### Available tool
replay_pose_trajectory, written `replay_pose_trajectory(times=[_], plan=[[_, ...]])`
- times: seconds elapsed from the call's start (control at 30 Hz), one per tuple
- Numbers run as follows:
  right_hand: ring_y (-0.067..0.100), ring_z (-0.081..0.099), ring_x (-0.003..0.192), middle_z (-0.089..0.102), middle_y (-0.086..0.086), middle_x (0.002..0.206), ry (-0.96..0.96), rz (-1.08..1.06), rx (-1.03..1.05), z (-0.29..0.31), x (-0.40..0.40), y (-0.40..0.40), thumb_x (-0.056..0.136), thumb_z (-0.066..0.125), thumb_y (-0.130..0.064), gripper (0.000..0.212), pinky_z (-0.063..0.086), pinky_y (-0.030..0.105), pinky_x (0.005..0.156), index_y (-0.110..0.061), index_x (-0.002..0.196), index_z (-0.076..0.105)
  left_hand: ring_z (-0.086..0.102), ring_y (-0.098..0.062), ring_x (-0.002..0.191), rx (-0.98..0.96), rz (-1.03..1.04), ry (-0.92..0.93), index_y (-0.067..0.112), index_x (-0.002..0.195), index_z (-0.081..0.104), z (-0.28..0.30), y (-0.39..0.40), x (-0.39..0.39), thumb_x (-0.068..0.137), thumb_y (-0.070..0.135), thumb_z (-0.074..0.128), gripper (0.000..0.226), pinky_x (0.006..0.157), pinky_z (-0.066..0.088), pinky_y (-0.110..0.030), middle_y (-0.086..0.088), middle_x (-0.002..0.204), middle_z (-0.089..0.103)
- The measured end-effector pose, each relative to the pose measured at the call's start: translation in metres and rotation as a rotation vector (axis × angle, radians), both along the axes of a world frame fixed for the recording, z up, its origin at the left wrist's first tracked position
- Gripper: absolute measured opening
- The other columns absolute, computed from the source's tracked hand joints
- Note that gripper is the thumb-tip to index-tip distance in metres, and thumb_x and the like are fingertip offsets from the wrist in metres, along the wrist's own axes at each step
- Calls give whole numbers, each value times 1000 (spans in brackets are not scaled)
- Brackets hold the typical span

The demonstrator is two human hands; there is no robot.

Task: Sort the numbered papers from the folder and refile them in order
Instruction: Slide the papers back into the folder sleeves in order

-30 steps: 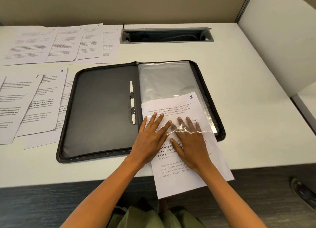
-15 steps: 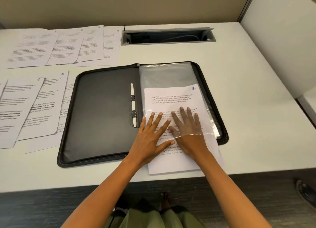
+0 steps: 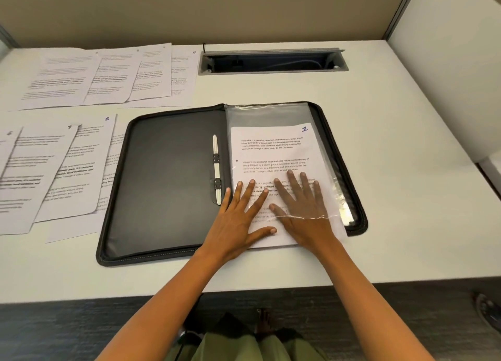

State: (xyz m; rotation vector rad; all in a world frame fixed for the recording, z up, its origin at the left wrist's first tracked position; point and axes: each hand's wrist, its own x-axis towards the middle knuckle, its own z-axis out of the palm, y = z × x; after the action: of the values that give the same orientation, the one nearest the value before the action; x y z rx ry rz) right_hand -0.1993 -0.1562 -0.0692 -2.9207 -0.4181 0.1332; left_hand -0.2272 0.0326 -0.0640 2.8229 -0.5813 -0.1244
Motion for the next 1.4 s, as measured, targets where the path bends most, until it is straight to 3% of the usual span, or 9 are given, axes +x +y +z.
replay_pose_trajectory(times=[0.17,0.27,0.6,0.87,1.0,1.13,1.27,1.33,1.4], plan=[[37,23,142,28,14,153,18,-37,10,3,6,2,92,-1,-66,75,-3,42,115,-20,146,24,-23,-19,142,-3,-3,-1,39,146,-8,0,0,-2,85,73,9,72,115,-15,-39,2,156,-17],[34,27,141,34,14,151,-70,-39,105,5,-24,-4,97,12,-60,70,8,42,116,-16,143,42,-24,-20,142,10,-23,-1,39,147,-6,-1,0,-2,89,68,4,65,116,-13,-43,2,157,-16],[24,0,147,8,-1,160,-60,0,105,1,-21,-10,93,27,-63,68,-2,43,117,-28,151,22,-27,-23,141,27,-63,3,45,145,-7,2,0,-5,90,64,-5,58,110,-24,-41,6,156,-15],[33,6,146,8,6,158,7,23,-76,-5,20,-8,91,-4,-67,76,-8,39,115,-25,152,14,-30,-23,139,61,-64,5,51,140,-19,8,0,-7,90,62,-9,52,110,-24,-43,6,155,-19],[22,-27,141,-29,-6,151,-7,48,-63,-4,27,-11,66,-28,-77,91,-20,40,113,-31,144,-20,-25,-27,141,66,-70,-25,48,143,-14,7,0,-7,93,61,-7,53,111,-21,-46,4,157,-13],[21,-30,140,-33,-7,149,14,50,-49,-3,29,-13,68,-26,-77,85,-24,35,111,-33,141,-25,-22,-27,142,71,-77,-38,48,144,-10,6,0,-7,95,59,-3,51,111,-21,-48,4,157,-10],[23,-1,145,12,10,158,-36,53,110,5,18,-10,83,-8,-76,89,-6,32,116,-24,152,14,-24,-26,141,78,-79,-41,50,143,-11,8,-1,-7,95,57,-4,49,107,-24,-48,6,156,-14],[21,6,145,19,7,157,30,27,200,11,-2,-13,83,2,-76,94,5,35,118,-16,148,33,-26,-25,141,72,-80,-38,52,142,-13,7,-1,-8,93,58,-7,50,107,-25,-47,6,156,-16],[19,16,145,28,4,154,-78,-3,308,13,-24,-18,98,32,-54,60,20,41,118,-13,136,52,-24,-26,141,76,-79,-45,51,142,-13,5,0,-7,93,59,-8,50,109,-22,-48,6,156,-14]])
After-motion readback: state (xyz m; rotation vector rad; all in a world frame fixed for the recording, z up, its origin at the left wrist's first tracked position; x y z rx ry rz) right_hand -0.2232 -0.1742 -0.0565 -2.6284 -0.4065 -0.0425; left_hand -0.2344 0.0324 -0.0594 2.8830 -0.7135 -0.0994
